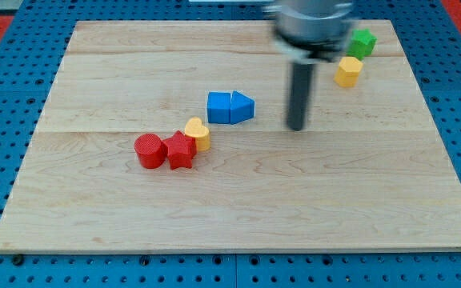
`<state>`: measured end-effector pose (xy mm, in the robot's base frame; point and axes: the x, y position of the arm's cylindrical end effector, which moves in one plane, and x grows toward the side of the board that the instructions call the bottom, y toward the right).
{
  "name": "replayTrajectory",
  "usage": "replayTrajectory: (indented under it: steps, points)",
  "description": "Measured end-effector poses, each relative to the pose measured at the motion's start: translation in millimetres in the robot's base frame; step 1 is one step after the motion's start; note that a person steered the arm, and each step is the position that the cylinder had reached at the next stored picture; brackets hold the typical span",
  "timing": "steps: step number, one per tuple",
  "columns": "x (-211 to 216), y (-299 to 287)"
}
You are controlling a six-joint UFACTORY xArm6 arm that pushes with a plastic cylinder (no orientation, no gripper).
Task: Move ythe yellow hexagon slightly left
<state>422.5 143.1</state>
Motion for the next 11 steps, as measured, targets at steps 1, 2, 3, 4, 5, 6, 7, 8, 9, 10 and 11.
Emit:
replayTrajectory:
  steps: [1, 2, 3, 4, 5, 6, 7, 8, 9, 10, 11]
  points:
    - [-56, 77]
    - [-90, 73]
    - [-86, -14]
    - [-87, -83]
    - [-85, 10]
    - [-148, -56]
    - [-145, -181]
    - [-120, -232]
    - [-168, -164]
    - [-160, -111]
    - [-111, -117]
